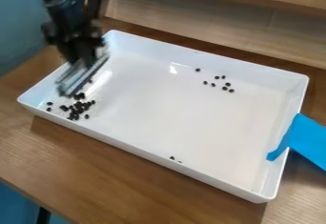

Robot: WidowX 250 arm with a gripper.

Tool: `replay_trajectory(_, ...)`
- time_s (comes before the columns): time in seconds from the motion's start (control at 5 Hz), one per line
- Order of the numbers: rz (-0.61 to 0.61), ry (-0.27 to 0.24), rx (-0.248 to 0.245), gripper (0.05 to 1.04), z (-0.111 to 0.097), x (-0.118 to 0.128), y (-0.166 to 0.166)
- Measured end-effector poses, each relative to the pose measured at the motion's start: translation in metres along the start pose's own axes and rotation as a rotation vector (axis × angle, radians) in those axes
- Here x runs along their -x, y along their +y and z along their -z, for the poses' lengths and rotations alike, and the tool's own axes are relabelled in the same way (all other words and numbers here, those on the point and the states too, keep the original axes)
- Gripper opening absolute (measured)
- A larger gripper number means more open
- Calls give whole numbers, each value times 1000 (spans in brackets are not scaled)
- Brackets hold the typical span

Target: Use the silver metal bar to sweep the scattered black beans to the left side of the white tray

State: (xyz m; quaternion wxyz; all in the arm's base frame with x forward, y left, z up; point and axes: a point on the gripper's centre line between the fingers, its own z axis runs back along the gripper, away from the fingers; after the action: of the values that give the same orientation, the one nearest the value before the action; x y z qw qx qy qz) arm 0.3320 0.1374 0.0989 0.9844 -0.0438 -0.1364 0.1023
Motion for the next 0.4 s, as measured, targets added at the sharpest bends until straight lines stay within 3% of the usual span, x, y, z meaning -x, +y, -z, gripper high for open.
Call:
replay_trajectory(0.2,-10,9,41,348,-6,-11,-64)
replay_trajectory(0.4,-24,-21,42,348,-7,-20,-112)
